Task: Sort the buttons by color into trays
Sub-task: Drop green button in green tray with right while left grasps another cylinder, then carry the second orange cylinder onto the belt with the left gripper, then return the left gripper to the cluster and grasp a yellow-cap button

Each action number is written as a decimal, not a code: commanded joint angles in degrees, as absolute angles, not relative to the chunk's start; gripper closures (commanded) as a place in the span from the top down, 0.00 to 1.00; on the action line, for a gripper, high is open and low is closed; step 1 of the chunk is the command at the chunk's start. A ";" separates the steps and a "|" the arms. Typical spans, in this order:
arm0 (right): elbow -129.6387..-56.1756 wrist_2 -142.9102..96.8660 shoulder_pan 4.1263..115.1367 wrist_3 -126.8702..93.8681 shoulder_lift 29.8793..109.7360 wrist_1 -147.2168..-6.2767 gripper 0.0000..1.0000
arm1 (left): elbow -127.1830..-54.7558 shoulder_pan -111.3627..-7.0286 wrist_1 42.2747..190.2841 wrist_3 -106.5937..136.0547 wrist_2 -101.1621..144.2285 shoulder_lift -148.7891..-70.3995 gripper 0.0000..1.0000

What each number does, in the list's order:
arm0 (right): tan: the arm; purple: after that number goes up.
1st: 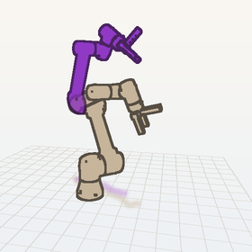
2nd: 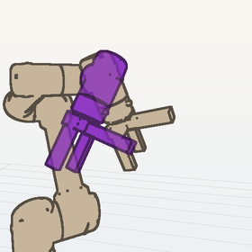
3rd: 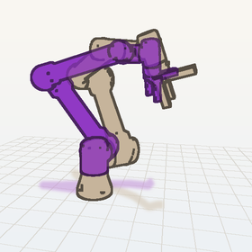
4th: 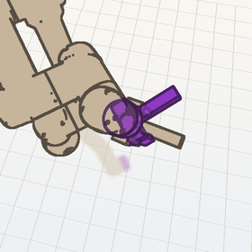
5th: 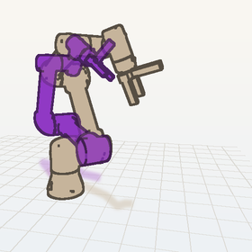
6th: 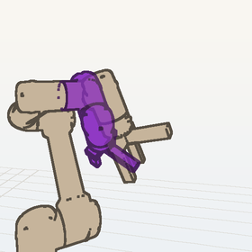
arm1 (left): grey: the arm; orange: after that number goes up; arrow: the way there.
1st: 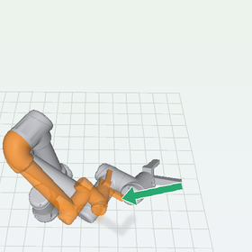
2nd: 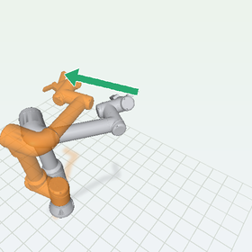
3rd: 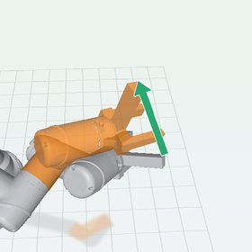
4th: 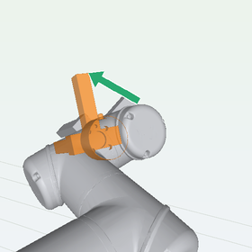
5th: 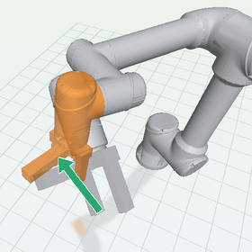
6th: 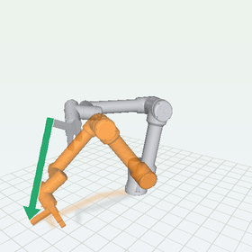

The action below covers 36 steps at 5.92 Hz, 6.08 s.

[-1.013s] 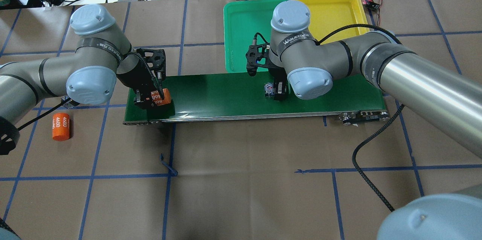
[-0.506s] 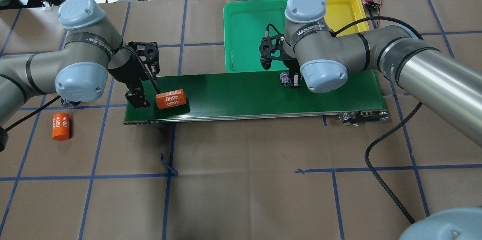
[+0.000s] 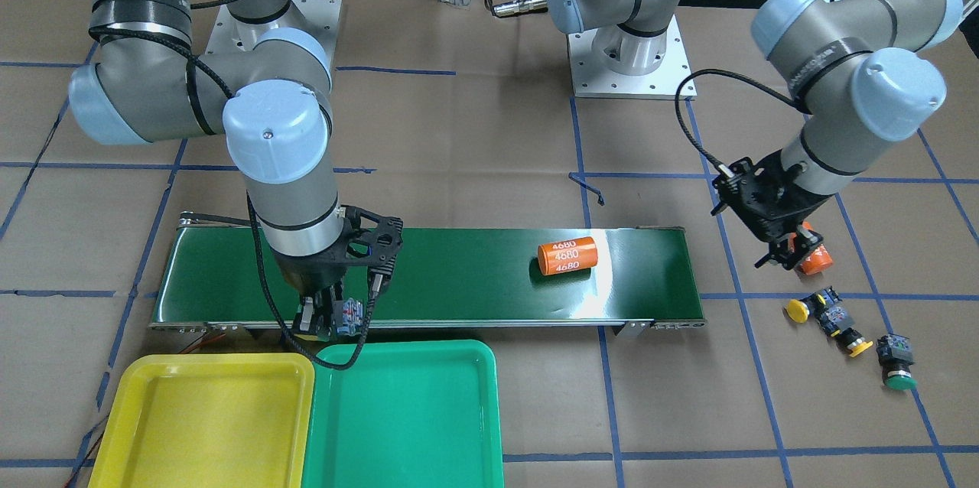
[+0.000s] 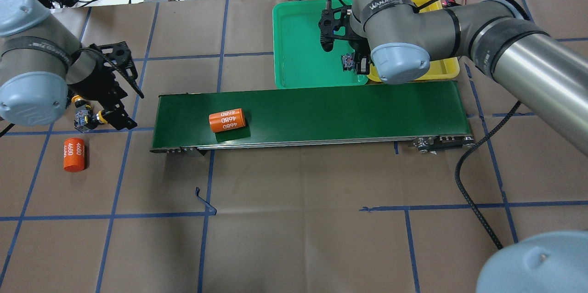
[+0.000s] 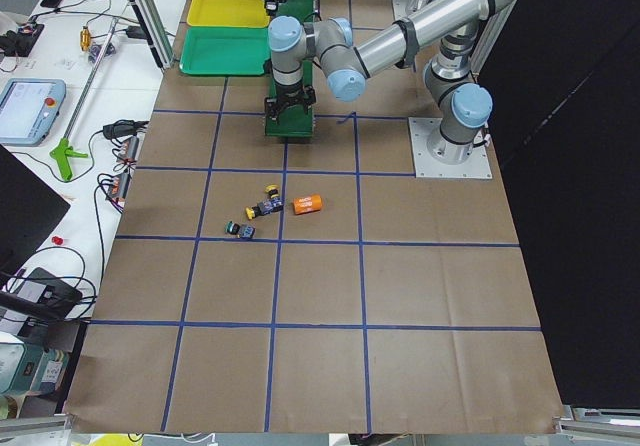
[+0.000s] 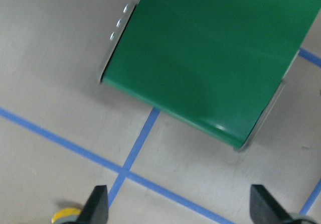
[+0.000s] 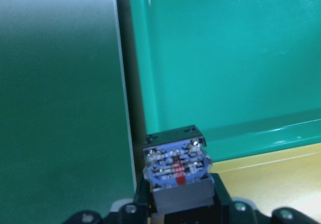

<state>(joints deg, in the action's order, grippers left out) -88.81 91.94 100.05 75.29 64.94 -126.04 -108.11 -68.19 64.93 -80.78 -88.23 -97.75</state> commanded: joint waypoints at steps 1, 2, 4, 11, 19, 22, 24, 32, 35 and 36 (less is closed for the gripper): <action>-79.23 87.39 101.59 74.62 54.81 -127.88 0.12 | -107.67 -59.88 63.64 -75.19 -88.33 -98.78 0.99; -77.01 85.80 102.38 74.62 51.62 -127.97 0.16 | -108.36 -56.20 62.15 -68.62 -88.24 -99.83 0.99; -76.99 83.60 102.39 74.45 50.97 -127.36 1.00 | -108.37 -52.31 55.42 -58.82 -91.98 -105.78 0.93; -79.44 86.40 102.04 71.81 77.15 -92.90 1.00 | -110.92 -52.03 53.88 -43.85 -94.04 -111.79 0.63; -82.88 85.96 102.04 72.51 77.34 -94.31 1.00 | -105.30 -72.46 65.18 -66.03 -96.87 -98.27 0.00; -82.97 85.96 101.95 72.51 77.34 -94.22 1.00 | -105.91 -85.30 65.30 -81.61 -89.03 -101.06 0.00; -82.97 85.96 101.87 72.51 77.34 -94.22 1.00 | -105.55 -89.28 63.73 -82.00 -90.26 -103.87 0.02; -83.14 86.31 101.34 80.40 76.90 -94.31 1.00 | -104.33 -60.86 61.10 -90.32 -89.39 -105.88 0.98; -83.23 86.40 101.16 82.71 76.90 -94.31 1.00 | -102.49 -57.75 52.15 -97.90 -90.09 -115.02 0.98; -83.32 86.57 101.16 82.36 77.34 -93.87 1.00 | -102.13 -57.83 50.38 -98.95 -90.09 -116.96 0.98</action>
